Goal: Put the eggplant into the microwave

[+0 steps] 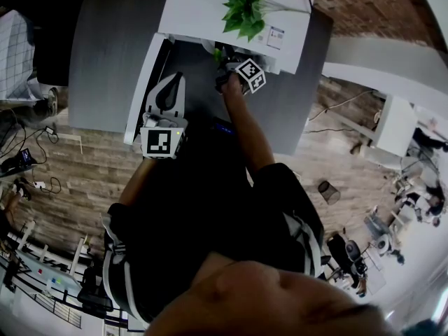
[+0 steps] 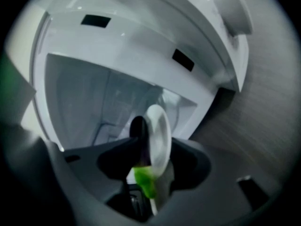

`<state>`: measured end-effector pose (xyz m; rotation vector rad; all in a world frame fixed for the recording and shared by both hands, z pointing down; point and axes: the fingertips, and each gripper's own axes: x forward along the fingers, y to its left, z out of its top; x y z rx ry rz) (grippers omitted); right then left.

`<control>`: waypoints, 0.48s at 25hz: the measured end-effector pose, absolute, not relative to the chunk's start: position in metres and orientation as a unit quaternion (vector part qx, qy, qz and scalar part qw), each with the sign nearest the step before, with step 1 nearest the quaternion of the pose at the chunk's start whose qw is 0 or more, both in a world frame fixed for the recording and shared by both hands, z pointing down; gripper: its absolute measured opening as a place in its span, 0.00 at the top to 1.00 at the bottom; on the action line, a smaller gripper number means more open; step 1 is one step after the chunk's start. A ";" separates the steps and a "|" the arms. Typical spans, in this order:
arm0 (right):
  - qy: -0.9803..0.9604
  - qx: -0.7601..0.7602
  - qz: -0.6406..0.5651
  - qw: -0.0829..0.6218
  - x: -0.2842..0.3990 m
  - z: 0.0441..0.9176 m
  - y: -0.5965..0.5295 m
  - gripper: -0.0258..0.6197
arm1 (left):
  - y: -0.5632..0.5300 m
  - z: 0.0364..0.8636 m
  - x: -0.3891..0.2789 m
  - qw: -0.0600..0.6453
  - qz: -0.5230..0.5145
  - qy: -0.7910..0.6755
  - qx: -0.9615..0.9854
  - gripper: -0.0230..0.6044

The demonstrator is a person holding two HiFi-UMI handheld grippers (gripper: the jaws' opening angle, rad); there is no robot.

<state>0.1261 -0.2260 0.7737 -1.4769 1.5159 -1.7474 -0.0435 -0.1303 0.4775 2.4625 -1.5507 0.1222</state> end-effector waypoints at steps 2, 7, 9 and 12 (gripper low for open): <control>0.546 -0.529 -0.620 0.192 0.126 0.772 -0.226 0.63 | -0.130 0.477 -0.044 0.111 0.043 -0.528 0.841 0.91; 0.551 -0.538 -0.611 0.182 0.128 0.773 -0.226 0.61 | -0.131 0.478 -0.044 0.114 0.041 -0.529 0.840 0.91; 0.550 -0.540 -0.610 0.181 0.129 0.773 -0.226 0.60 | -0.130 0.479 -0.043 0.116 0.041 -0.528 0.840 0.91; 0.551 -0.547 -0.605 0.178 0.132 0.770 -0.224 0.60 | -0.130 0.479 -0.042 0.118 0.041 -0.528 0.840 0.91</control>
